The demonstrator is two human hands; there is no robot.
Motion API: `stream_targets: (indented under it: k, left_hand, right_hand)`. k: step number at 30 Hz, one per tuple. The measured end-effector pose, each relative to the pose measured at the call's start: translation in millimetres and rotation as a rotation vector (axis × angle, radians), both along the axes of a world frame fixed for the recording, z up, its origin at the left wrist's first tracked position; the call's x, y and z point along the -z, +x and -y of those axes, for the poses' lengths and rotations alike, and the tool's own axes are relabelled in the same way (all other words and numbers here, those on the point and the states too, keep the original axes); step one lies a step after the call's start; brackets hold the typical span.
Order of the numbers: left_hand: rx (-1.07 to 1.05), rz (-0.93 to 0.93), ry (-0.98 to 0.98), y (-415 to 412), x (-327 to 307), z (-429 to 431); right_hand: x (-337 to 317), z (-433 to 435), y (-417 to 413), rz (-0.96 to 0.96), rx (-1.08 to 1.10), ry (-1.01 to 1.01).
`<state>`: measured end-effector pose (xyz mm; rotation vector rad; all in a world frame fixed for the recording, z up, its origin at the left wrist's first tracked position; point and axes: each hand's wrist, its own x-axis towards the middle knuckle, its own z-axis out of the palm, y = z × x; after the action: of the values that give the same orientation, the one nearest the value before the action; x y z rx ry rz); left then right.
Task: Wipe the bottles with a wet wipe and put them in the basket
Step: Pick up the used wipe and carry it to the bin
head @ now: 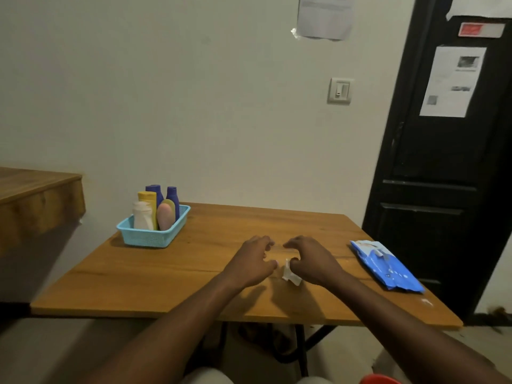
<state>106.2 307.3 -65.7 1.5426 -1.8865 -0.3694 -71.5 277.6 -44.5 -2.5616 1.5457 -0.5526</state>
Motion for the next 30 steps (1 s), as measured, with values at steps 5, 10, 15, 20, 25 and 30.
stream_targets:
  k: [5,10,15,20,25,30]
  left_hand:
    - [0.030,-0.035,0.151,-22.4,23.9,8.2]
    - [0.048,-0.090,0.185,-34.1,40.3,14.1]
    - [0.072,-0.152,0.097,-48.4,41.3,15.7]
    - [0.146,-0.265,-0.042,-79.3,19.9,11.8]
    - [0.272,-0.395,-0.030,-124.5,9.3,-1.9]
    - [0.402,-0.423,0.013,-183.0,15.0,-15.8]
  right_hand:
    - [26.0,2.8,-18.7,0.007,0.014,0.146]
    - [51.2,6.4,-31.4,0.170,0.015,0.079]
    - [51.9,5.3,-42.1,0.447,-0.005,0.004]
    - [39.0,-4.2,-66.8,0.641,0.030,-0.067]
    - [31.8,-28.0,-122.1,0.634,0.100,-0.088]
    - [34.6,-61.2,-182.7,0.658,0.176,-0.092]
